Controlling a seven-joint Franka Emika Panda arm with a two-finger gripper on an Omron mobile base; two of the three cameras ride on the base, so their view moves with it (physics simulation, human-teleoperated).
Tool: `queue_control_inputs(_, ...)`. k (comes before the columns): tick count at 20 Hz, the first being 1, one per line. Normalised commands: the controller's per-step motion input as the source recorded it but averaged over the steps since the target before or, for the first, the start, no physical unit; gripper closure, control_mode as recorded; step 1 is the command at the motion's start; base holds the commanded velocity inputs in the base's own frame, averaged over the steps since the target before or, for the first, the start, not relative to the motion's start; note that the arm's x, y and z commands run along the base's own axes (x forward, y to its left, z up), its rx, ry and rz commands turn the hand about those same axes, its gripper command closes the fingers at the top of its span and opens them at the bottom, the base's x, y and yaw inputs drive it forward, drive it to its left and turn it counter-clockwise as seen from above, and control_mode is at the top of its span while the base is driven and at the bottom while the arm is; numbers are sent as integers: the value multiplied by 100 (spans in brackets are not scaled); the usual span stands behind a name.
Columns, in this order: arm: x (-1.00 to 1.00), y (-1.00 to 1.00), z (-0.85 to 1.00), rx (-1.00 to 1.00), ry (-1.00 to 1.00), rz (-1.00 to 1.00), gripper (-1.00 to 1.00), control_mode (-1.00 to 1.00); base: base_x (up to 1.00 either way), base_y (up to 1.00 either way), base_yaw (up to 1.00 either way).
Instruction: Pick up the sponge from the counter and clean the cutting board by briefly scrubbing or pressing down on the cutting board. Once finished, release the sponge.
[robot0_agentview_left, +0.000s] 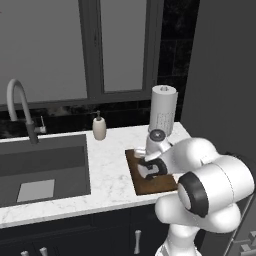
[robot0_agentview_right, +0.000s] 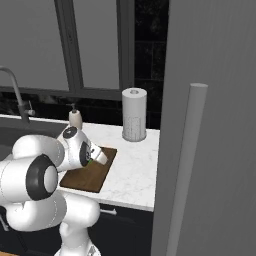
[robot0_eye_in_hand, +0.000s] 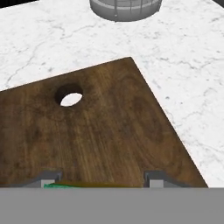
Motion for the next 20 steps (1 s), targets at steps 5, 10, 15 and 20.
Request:
queue_control_inputs(5,11,6,-3,1,3,0,100,-100,0,0,0)
queue_control_inputs(10,27,0,-31,0,0,0,100,-100,0,0,0)
queue_control_inputs(15,41,0,-33,0,-2,0,100,-100,0,0,0)
queue_control_inputs(20,39,1,-11,0,-1,0,100,-100,0,0,0)
